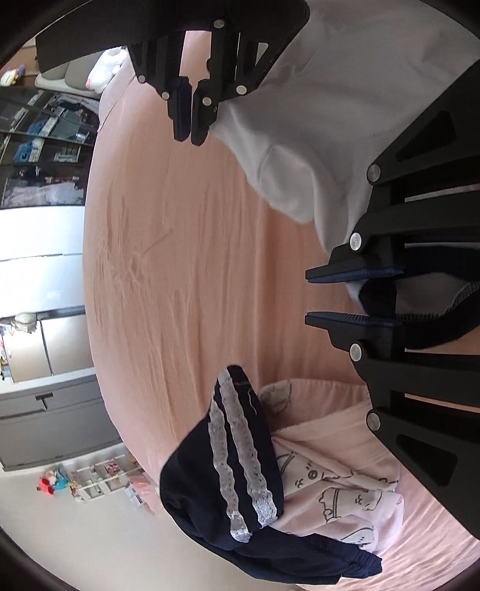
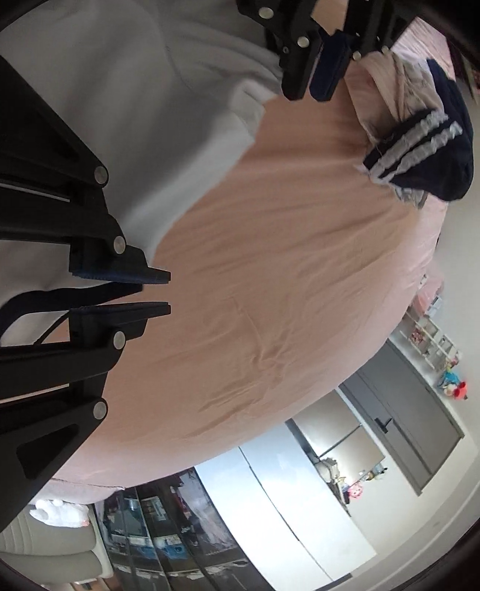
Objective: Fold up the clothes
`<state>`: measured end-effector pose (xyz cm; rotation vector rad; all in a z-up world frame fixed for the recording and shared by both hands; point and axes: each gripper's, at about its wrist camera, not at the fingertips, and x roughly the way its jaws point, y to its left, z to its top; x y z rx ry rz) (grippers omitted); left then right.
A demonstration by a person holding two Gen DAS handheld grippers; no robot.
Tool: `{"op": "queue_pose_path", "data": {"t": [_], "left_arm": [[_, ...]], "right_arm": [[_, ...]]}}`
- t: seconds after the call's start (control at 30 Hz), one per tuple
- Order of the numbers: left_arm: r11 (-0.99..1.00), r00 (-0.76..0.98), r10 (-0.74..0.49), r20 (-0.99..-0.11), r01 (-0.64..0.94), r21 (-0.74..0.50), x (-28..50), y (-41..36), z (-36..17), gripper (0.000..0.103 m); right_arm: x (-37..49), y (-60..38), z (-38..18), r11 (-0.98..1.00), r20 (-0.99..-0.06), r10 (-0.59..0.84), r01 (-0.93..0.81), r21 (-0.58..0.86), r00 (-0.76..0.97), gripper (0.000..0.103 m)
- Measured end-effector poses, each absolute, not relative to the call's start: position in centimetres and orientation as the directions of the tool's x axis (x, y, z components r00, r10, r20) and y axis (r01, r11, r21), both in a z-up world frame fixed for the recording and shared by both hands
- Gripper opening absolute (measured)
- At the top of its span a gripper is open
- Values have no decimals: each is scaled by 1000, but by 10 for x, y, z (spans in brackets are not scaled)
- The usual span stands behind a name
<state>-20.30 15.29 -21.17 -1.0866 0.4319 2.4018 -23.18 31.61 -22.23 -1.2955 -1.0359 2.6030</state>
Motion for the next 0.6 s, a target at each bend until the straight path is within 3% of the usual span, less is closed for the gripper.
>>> {"op": "queue_pose_path", "data": {"t": [0.13, 0.17, 0.23, 0.27, 0.3, 0.47, 0.6], "left_arm": [[-859, -544, 302, -783, -511, 25, -208, 139, -206, 20], [-862, -537, 305, -786, -507, 12, -208, 137, -203, 31], [-863, -547, 338, -766, -505, -21, -202, 132, -195, 68], [-862, -556, 352, -753, -506, -29, -197, 130, -189, 95], [-860, -565, 364, -741, -509, -34, -192, 129, -183, 103], [-839, -553, 396, -733, -542, -45, -152, 123, -158, 103], [-807, -439, 479, -760, -561, -184, -118, 113, -151, 103]], "right_arm": [[-236, 314, -214, -821, -717, 301, 211, -530, -629, 8], [-232, 312, -211, -824, -713, 306, 200, -530, -631, 10], [-220, 310, -204, -821, -703, 323, 181, -541, -634, 31], [-214, 309, -201, -819, -699, 332, 174, -547, -634, 57], [-209, 311, -197, -819, -694, 337, 166, -549, -637, 77], [-175, 342, -165, -839, -675, 370, 83, -538, -639, 79], [-124, 377, -137, -900, -694, 360, -36, -434, -623, 79]]}}
